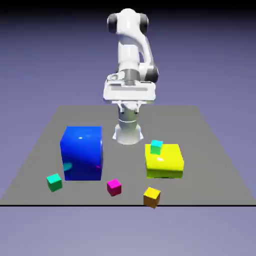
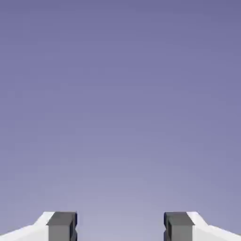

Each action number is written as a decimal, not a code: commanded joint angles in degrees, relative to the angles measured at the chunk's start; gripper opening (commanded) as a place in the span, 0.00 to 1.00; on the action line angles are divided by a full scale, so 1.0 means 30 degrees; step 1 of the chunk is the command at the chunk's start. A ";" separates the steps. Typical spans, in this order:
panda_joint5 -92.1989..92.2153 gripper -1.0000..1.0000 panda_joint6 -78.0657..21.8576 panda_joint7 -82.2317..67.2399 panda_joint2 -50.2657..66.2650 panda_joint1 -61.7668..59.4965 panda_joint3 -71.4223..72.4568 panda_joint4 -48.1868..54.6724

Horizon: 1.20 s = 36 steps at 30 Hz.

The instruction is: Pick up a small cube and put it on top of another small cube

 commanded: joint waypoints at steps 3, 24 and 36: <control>-0.0016 0.50 -0.1372 -0.1184 0.2077 0.0670 -0.0854 0.1137; -0.0130 0.50 -1.0975 -0.9469 1.6613 0.5355 -0.6828 0.9094; 0.0213 0.00 -1.0148 -0.9789 1.7742 0.5094 -0.6575 0.9174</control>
